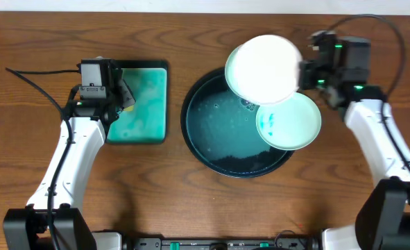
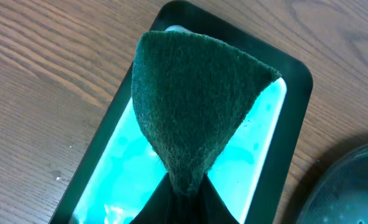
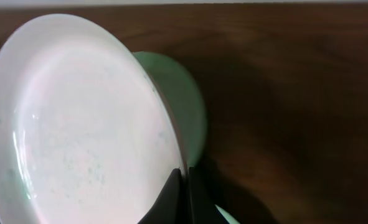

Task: Clean dirty plates on tray and stack at the side
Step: 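Carry the white plate right and set it on the table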

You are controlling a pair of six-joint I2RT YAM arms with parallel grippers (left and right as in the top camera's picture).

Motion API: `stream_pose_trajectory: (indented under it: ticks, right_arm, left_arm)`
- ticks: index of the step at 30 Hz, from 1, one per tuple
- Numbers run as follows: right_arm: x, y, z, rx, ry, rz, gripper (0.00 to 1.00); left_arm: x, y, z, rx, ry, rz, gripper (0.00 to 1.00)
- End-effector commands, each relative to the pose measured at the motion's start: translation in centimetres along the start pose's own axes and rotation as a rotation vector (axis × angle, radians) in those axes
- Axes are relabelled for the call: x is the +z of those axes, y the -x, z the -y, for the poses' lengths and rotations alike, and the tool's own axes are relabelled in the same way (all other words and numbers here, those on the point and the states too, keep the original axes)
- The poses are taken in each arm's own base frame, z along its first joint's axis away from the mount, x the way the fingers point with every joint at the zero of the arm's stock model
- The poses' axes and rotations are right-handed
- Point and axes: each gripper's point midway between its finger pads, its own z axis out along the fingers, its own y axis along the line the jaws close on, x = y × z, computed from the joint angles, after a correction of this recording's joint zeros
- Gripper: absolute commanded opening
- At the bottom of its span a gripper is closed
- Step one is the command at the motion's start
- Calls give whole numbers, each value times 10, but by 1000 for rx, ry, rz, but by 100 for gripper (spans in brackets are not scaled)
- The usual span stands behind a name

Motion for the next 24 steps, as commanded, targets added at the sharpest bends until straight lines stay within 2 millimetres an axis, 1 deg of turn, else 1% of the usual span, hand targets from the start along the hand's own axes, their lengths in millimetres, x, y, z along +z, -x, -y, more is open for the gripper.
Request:
stream_pose_trajectory:
  ticks: [1, 4, 6, 10, 14, 16, 17, 19, 21, 22, 24]
  right_arm:
    - [-17, 7, 34, 140, 10, 38, 1]
    - [-33, 1, 92, 293, -122, 65, 1]
    - [-46, -7, 126, 373, -198, 78, 1]
    - [-63, -28, 169, 456, -279, 87, 1]
    - [-72, -53, 206, 508, -378, 116, 1]
    - [-72, -65, 222, 529, -421, 138, 1]
    - [-70, -70, 226, 534, -427, 141, 1]
    - [-63, -84, 232, 557, -429, 116, 1]
    - [-52, -100, 236, 582, -424, 71, 1]
    - [-41, -110, 241, 592, -422, 52, 1]
    - [-30, -116, 248, 597, -422, 53, 1]
  left_arm:
    - [3, -3, -4, 14, 14, -9, 7]
    - [3, -3, -4, 14, 14, -9, 7]
    - [3, -3, -4, 14, 14, -9, 7]
    - [3, -3, -4, 13, 14, -9, 7]
    - [3, -3, -4, 14, 14, -9, 7]
    - [3, -3, -4, 14, 14, -9, 7]
    - [3, -3, -4, 14, 14, -9, 7]
    - [3, -3, -4, 13, 14, -9, 7]
    - [3, -3, -5, 13, 14, -9, 7]
    - [3, -3, -5, 13, 14, -10, 7]
    - [3, -3, -5, 14, 14, -10, 7]
